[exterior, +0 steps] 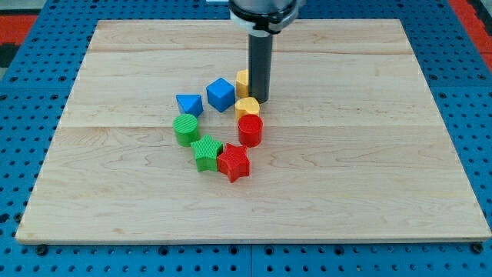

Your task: Form a horizontal line with the blue blocks yellow heart red and green circles

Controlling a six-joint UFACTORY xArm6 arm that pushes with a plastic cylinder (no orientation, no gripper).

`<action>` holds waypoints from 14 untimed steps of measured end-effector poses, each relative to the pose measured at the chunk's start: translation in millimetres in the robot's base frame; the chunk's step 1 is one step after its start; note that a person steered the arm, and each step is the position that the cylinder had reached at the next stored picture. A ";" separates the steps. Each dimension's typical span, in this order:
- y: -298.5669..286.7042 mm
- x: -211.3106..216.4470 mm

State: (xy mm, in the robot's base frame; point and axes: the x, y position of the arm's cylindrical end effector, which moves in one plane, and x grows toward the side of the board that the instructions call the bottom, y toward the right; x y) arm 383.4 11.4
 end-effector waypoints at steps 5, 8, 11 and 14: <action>-22.6 -3.4; 21.1 32.3; 119.3 47.2; 88.4 109.6</action>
State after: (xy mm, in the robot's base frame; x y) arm 493.0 99.8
